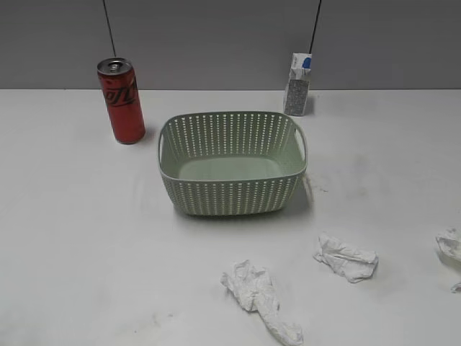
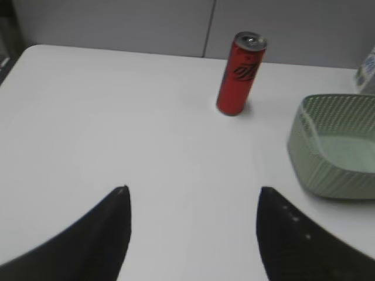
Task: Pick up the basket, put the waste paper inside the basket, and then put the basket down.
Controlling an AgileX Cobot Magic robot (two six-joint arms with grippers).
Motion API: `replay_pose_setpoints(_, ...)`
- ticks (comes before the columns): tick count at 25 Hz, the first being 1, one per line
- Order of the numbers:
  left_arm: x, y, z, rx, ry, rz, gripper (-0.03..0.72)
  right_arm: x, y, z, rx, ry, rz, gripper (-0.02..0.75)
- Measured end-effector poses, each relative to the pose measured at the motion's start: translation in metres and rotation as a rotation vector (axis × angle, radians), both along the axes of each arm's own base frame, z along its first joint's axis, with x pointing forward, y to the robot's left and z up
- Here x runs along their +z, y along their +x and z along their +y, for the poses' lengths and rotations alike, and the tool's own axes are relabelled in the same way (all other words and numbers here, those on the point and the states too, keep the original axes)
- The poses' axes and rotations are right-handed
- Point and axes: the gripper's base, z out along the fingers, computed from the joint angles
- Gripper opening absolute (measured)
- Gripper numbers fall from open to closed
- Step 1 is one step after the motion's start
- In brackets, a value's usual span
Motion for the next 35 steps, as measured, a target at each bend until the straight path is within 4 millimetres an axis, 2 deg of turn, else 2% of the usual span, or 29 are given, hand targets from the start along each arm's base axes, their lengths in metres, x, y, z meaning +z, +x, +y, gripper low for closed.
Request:
replay_pose_setpoints(6,0.006,0.051,-0.021,-0.165,0.009,0.096,0.509,0.000,0.000,0.000,0.000,0.000,0.000,0.573)
replay_pose_setpoints(11,0.017,0.107,-0.048,-0.242,0.037,0.201,0.504,0.000,0.000,0.000,0.000,0.000,0.000,0.573)
replay_pose_setpoints(13,0.018,0.134,-0.065,-0.285,0.050,0.246,0.503,0.000,0.000,0.000,0.000,0.000,0.000,0.573)
replay_pose_setpoints(19,-0.002,0.202,-0.121,-0.368,0.111,0.438,0.486,0.000,0.000,0.000,0.000,0.000,0.000,0.573)
replay_pose_setpoints(26,-0.034,0.266,-0.153,-0.319,0.198,0.673,0.482,0.000,0.000,0.000,0.000,0.000,0.000,0.573)
replay_pose_setpoints(30,-0.057,0.290,-0.173,-0.300,0.210,0.786,0.482,0.000,0.000,0.000,0.000,0.000,0.000,0.573)
replay_pose_setpoints(35,-0.097,0.308,-0.192,-0.251,0.209,0.907,0.482,0.000,0.000,0.000,0.000,0.000,0.000,0.573)
